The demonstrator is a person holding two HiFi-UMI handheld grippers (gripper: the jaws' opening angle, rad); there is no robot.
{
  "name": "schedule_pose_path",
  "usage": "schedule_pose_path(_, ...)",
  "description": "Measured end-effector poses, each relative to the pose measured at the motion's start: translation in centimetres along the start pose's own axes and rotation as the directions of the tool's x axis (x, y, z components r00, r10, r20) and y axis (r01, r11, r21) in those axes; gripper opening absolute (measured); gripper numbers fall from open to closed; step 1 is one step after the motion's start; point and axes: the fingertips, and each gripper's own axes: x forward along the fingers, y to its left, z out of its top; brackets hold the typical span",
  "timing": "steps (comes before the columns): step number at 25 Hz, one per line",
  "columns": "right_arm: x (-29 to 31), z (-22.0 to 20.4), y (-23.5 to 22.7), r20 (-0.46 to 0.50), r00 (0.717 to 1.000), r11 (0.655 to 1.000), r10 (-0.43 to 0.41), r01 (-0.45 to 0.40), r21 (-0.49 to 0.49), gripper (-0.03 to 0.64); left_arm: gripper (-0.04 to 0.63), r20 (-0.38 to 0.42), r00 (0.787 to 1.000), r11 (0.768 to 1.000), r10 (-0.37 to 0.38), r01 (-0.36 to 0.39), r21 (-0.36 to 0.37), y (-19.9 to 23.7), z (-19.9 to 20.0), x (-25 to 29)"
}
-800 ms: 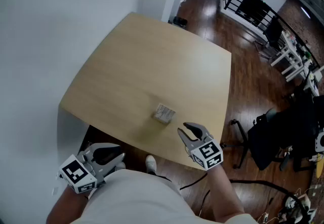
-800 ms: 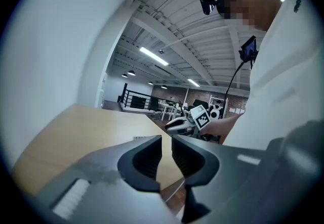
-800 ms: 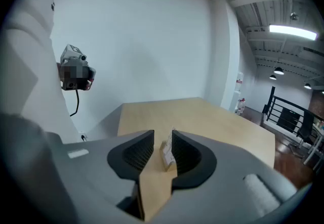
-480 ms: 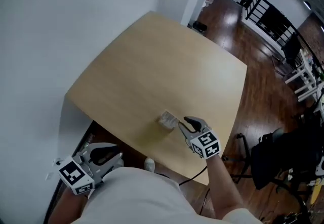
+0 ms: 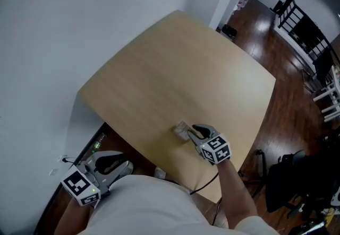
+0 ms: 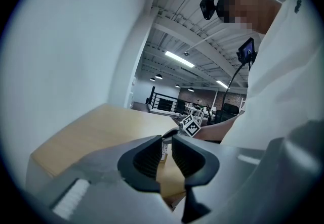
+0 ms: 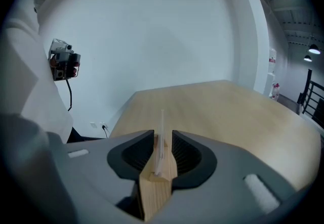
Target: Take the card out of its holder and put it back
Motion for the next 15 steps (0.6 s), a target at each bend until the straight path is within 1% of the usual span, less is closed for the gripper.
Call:
schedule_pose_path(3, 0.8, 0.0, 0.3, 0.000, 1.000, 1.000, 0.025, -0.025, 0.006, 0.106, 0.067, -0.004, 1.000, 1.000, 0.013, -0.013, -0.006, 0.2, -0.1, 0.0)
schedule_pose_path(9, 1.4, 0.0, 0.4, 0.000, 0.999, 0.999, 0.038, -0.038, 0.016, 0.034, 0.067, -0.007, 1.000, 1.000, 0.019, -0.019, -0.013, 0.5, -0.1, 0.2)
schedule_pose_path(15, 1.5, 0.1, 0.6, 0.002, 0.998, 0.998, 0.057, -0.057, 0.038, 0.026, 0.067, -0.014, 1.000, 1.000, 0.008, -0.008, -0.010, 0.9, -0.1, 0.4)
